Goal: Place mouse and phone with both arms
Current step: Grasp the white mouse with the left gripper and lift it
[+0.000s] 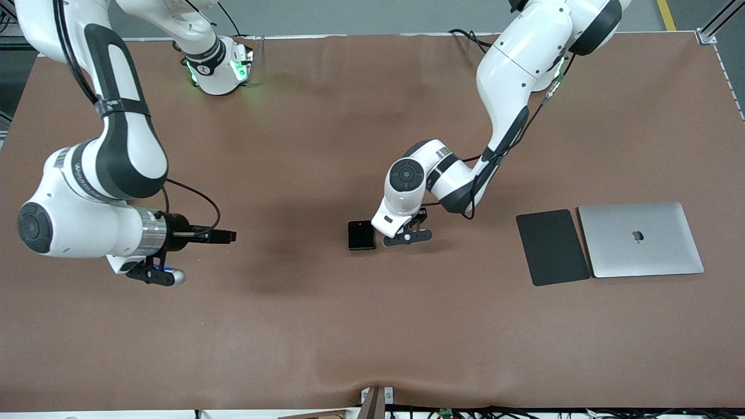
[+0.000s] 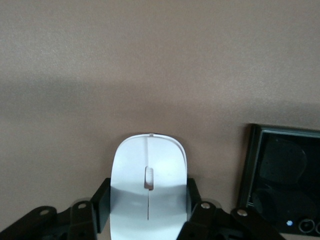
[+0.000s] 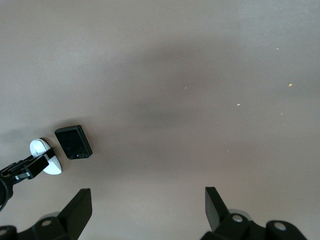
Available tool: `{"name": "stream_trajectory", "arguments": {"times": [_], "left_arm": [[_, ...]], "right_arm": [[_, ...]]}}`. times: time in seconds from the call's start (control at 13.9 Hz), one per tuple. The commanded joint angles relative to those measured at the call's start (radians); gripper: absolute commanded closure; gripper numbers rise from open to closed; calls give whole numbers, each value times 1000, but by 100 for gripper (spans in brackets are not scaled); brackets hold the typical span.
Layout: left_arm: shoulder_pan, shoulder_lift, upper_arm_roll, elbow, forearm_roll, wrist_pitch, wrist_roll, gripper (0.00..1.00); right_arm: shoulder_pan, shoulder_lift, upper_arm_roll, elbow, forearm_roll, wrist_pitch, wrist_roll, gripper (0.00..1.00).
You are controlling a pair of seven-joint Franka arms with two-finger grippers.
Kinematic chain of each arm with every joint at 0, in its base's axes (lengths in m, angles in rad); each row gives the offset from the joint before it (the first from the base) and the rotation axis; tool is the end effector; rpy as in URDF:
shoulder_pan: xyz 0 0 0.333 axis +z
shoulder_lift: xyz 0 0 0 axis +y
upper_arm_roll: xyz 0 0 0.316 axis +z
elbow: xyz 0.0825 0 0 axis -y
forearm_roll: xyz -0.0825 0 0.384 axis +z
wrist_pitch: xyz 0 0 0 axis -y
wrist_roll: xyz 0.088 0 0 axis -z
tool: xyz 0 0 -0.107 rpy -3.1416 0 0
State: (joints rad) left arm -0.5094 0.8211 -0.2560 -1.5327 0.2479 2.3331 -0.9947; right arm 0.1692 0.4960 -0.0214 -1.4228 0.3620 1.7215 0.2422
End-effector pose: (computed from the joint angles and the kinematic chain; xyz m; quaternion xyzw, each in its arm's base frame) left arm 0.5313 -0.4666 0.1807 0.9976 0.0689 0.0013 0.0067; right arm 0.6667 0.1349 0.4015 -0.9767 0.0898 0.1278 0.1474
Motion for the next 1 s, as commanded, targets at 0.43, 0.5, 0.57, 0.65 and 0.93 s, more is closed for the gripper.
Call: {"name": "stream_trajectory", "arguments": {"times": [0.43, 0.5, 0.57, 0.65, 0.93], "left_arm": [[28, -75, 9, 20, 28, -72, 34, 39], [41, -101, 9, 20, 28, -75, 56, 39], [70, -126, 7, 17, 28, -78, 80, 38], [95, -154, 4, 10, 27, -84, 108, 38], [207, -252, -20, -6, -10, -215, 230, 38]], "right_arm": [[6, -5, -5, 1, 18, 4, 20, 0], [4, -5, -5, 2, 18, 4, 20, 0], [3, -5, -5, 2, 18, 4, 20, 0], [1, -5, -5, 2, 20, 4, 19, 0], [16, 1, -5, 2, 32, 7, 20, 0]]}}
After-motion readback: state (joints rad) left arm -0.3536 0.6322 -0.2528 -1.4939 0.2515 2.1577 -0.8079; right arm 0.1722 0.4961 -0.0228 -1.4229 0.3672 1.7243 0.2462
